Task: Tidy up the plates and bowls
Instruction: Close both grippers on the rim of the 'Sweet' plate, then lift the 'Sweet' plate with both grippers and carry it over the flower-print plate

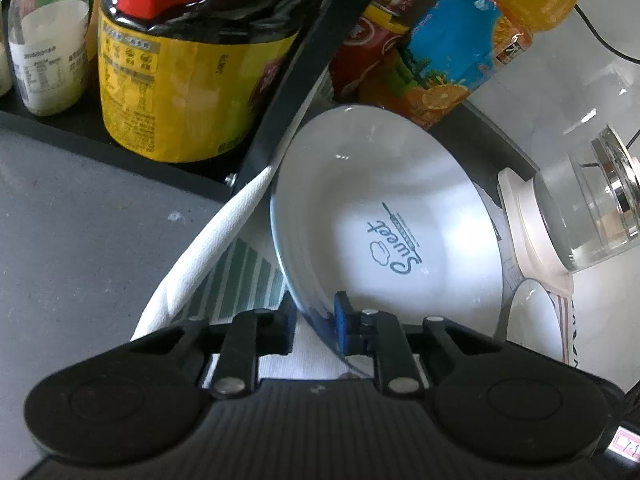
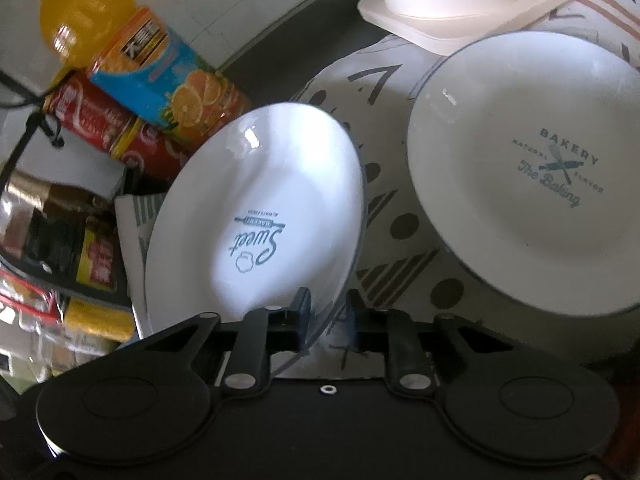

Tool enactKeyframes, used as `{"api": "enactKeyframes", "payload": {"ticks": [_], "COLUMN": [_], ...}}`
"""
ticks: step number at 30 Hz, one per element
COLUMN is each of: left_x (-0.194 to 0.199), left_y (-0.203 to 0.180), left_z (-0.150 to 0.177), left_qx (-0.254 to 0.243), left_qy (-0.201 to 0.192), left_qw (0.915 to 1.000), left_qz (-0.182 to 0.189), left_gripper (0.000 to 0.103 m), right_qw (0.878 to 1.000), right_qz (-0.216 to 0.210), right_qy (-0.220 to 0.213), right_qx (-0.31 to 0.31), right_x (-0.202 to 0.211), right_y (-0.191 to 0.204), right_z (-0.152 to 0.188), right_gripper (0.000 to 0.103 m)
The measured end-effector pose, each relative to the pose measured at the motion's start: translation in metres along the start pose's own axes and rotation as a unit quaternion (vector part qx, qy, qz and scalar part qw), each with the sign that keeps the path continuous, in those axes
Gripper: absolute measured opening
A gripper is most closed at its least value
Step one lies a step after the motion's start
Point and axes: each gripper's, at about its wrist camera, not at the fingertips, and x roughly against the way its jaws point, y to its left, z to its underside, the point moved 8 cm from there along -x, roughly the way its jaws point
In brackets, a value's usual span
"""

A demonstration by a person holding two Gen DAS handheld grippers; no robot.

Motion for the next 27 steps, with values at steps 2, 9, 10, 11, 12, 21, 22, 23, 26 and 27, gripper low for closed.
{"api": "enactKeyframes", "payload": {"ticks": [2,9,10,11,12,21,22,23,26,27], "left_x": [0.000,0.010,0.012,0.014,0.015,0.032,0.034,0.036,0.041,0.045], "left_y": [0.001,0.000,-0.001,-0.001,-0.002,-0.007,-0.007,-0.008,-0.010,-0.011], "left_z": [-0.001,-0.002,-0.001,0.000,0.001,0.009,0.010,0.011,0.013,0.014], "left_qx": [0.009,0.003,0.001,0.000,-0.001,-0.020,-0.022,-0.024,-0.030,-0.032], "left_qy": [-0.002,-0.009,-0.009,-0.008,-0.007,-0.012,-0.012,-0.012,-0.014,-0.017], "left_qw": [1.0000,0.9999,0.9999,0.9999,0.9999,0.9996,0.9995,0.9995,0.9993,0.9992], "left_qz": [0.001,0.006,0.007,0.009,0.010,0.016,0.017,0.019,0.020,0.020], "left_gripper": [0.015,0.013,0.013,0.013,0.013,0.013,0.013,0.013,0.013,0.013], "right_qw": [1.000,1.000,1.000,1.000,1.000,0.999,0.999,0.999,0.999,0.999], "right_qz": [-0.013,0.001,0.000,-0.001,-0.003,-0.001,-0.002,-0.001,0.001,0.002], "right_qy": [0.000,-0.008,-0.010,-0.011,-0.013,-0.026,-0.028,-0.030,-0.034,-0.035], "right_qx": [-0.016,0.020,0.022,0.021,0.017,0.026,0.027,0.028,0.037,0.038], "right_x": [-0.001,0.008,0.010,0.013,0.016,0.032,0.034,0.035,0.040,0.042], "right_y": [-0.004,0.006,0.007,0.007,0.006,0.007,0.006,0.007,0.006,0.006], "right_z": [-0.002,-0.001,0.000,0.000,-0.001,0.005,0.007,0.008,0.011,0.012], "right_gripper": [0.013,0.012,0.012,0.012,0.012,0.013,0.013,0.013,0.013,0.013]}}
